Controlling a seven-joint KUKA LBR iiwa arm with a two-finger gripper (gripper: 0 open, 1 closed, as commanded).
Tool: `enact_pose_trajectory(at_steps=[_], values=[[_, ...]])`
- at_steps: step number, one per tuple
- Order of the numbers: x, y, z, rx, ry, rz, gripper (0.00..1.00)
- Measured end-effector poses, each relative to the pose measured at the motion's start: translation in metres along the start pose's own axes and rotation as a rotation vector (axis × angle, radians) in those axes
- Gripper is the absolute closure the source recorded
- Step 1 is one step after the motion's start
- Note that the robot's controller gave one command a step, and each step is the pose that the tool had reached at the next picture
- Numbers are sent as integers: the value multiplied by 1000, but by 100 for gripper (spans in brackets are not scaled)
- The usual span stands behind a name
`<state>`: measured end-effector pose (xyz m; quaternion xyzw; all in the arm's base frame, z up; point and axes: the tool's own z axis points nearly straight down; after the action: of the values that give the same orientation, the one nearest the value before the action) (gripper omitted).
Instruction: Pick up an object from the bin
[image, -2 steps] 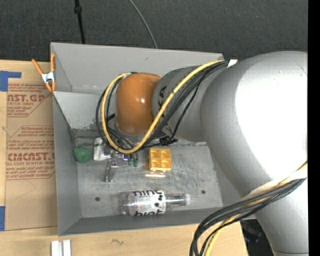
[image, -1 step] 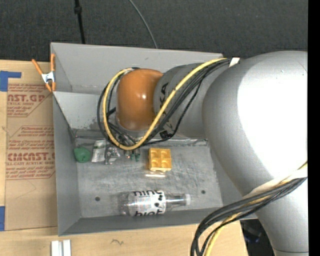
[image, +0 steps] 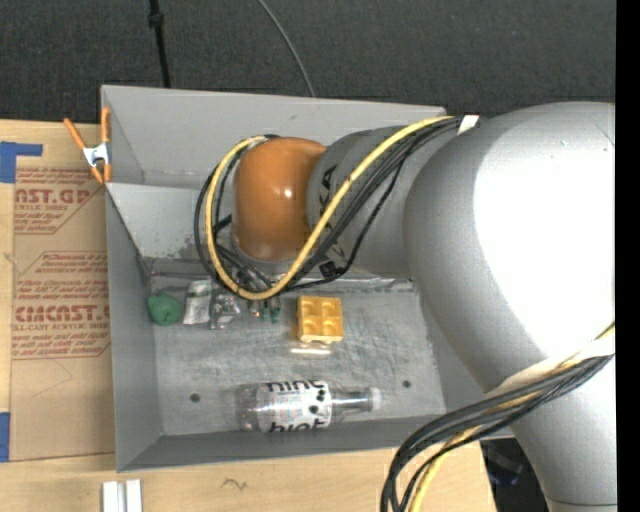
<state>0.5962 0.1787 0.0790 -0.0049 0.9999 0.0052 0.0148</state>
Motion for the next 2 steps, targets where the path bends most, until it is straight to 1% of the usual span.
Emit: enact_pose_trajectory(at_steps=[1, 2], values=[[-3, 2, -36, 7, 23, -1, 100], [-3, 2, -70, 8, 24, -1, 100]])
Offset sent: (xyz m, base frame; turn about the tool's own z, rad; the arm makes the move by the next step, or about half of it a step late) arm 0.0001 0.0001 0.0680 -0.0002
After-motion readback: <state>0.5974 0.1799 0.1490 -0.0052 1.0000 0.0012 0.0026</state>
